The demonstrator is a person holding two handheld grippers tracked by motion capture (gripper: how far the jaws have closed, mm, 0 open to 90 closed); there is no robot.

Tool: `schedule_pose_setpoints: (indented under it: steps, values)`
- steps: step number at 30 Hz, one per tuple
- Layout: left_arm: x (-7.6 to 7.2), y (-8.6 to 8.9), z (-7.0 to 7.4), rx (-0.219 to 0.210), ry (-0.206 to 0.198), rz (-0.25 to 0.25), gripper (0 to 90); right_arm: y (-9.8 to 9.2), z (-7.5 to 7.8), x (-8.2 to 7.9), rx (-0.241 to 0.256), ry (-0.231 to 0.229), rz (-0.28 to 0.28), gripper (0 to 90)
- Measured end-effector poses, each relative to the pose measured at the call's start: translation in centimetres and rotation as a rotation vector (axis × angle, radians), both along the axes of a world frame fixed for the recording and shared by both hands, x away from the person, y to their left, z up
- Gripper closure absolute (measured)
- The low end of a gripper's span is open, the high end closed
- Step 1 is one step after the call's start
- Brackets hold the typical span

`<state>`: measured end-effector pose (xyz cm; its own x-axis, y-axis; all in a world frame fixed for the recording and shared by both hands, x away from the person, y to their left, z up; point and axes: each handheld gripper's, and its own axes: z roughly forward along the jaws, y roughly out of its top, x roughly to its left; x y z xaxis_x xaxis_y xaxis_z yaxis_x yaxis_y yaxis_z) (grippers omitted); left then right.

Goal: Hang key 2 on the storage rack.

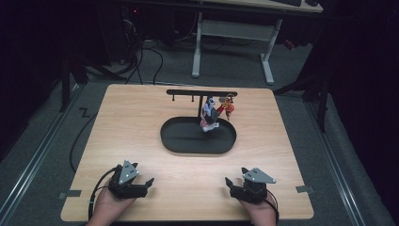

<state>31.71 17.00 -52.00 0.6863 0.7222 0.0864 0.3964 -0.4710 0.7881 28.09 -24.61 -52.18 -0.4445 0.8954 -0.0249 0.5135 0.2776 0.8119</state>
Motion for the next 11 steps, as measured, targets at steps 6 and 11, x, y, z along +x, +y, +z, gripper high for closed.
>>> schedule_pose_setpoints:
  steps: [6,11]
  values:
    - [-0.05,0.29,0.37,-0.006,-0.009,-0.03,17.2,0.06,0.03,-0.21,-0.015,-0.005,-0.029,24.8]
    - [0.0,0.83,1.04,-0.026,-0.023,-0.032,16.7,-0.02,0.05,-0.27,-0.011,-0.015,-0.056,24.5]
